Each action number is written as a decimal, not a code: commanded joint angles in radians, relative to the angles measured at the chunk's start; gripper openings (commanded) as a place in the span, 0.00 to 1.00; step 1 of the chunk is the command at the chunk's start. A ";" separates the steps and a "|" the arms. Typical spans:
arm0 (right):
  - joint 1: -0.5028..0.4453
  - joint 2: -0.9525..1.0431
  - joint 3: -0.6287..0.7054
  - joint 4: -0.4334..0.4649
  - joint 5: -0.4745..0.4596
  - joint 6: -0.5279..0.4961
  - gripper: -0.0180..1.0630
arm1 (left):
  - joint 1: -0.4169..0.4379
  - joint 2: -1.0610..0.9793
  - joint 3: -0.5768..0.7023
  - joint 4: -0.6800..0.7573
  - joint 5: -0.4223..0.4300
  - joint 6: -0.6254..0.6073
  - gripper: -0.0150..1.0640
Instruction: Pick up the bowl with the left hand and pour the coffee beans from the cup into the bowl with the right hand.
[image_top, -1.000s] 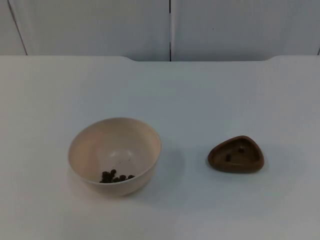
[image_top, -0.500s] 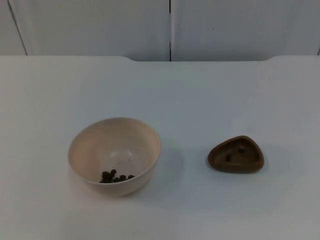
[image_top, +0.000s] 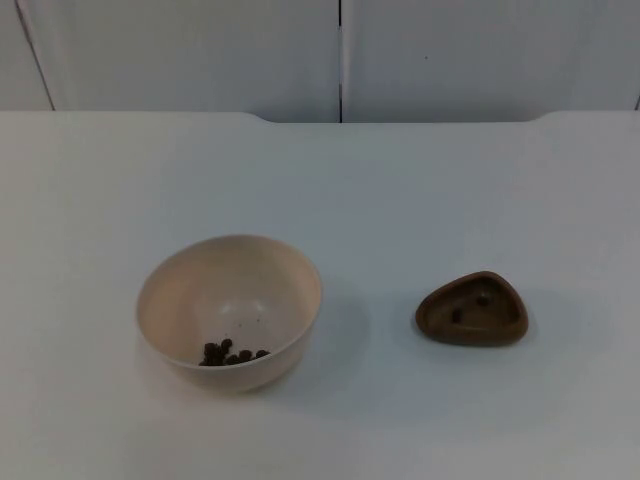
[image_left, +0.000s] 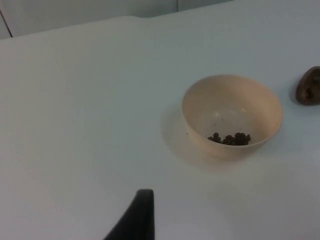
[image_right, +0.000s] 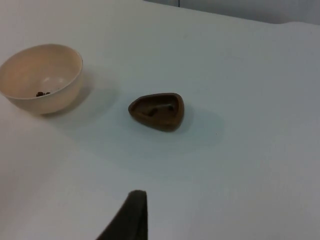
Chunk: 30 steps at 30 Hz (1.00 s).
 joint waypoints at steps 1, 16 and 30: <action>0.002 -0.004 0.003 -0.004 -0.002 0.001 0.99 | 0.002 -0.004 0.005 0.002 0.003 -0.008 0.99; 0.002 -0.004 0.003 -0.002 -0.004 0.000 0.99 | 0.002 -0.004 0.005 0.002 0.003 -0.008 0.99; -0.121 -0.004 0.003 -0.002 -0.004 0.000 0.99 | 0.002 -0.004 0.005 0.002 0.003 -0.008 0.99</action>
